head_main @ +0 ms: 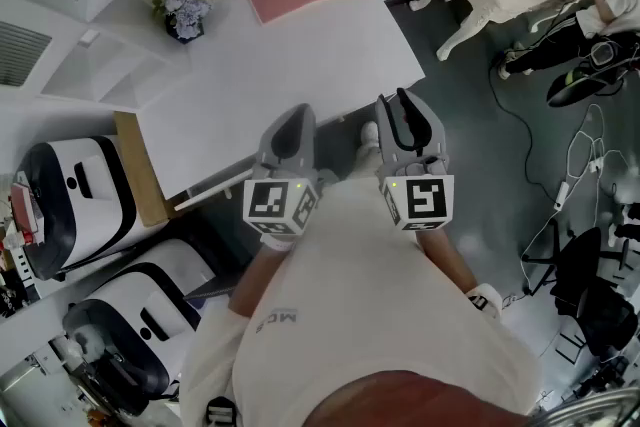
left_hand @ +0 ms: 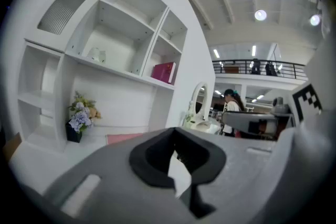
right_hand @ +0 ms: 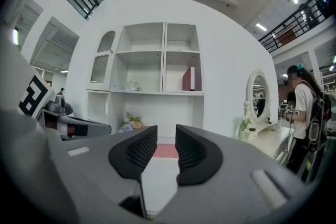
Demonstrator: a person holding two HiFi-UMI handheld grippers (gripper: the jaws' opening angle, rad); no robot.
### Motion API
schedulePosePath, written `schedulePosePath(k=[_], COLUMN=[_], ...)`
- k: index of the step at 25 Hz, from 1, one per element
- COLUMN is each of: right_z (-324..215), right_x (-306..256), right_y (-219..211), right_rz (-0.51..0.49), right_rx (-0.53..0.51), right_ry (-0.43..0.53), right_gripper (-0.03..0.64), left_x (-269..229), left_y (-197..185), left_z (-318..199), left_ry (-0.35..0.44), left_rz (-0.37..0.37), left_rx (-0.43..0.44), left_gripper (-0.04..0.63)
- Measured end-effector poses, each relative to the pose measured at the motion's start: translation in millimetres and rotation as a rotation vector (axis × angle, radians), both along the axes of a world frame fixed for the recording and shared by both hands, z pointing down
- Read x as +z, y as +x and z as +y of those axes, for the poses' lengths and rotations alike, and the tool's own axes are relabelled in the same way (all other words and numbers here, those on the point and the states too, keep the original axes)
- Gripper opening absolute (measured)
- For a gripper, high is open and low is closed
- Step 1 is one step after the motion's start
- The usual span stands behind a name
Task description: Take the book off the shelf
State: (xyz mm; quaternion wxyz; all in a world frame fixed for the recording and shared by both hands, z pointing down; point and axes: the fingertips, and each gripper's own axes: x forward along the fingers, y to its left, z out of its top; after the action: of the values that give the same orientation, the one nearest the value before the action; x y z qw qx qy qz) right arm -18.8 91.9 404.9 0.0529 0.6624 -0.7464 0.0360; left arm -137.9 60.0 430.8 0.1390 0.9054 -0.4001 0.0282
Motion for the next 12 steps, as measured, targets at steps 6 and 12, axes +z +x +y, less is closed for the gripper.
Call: schedulePosePath(k=[6, 12], right_z=[-0.5, -12.4], right_x=[-1.1, -1.7], right_y=[11.9, 20.6], right_rz=[-0.004, -0.034], right_rx=[0.018, 0.018], right_ry=[-0.002, 0.005], right_gripper=[0.097, 0.095], left_x=[-9.3, -9.9], left_y=[1.7, 16.1], left_z=[-0.3, -3.5], left_ry=[0.001, -0.001], left_rz=[-0.009, -0.052], left_rx=[0.01, 0.044], left_gripper=[0.002, 0.002])
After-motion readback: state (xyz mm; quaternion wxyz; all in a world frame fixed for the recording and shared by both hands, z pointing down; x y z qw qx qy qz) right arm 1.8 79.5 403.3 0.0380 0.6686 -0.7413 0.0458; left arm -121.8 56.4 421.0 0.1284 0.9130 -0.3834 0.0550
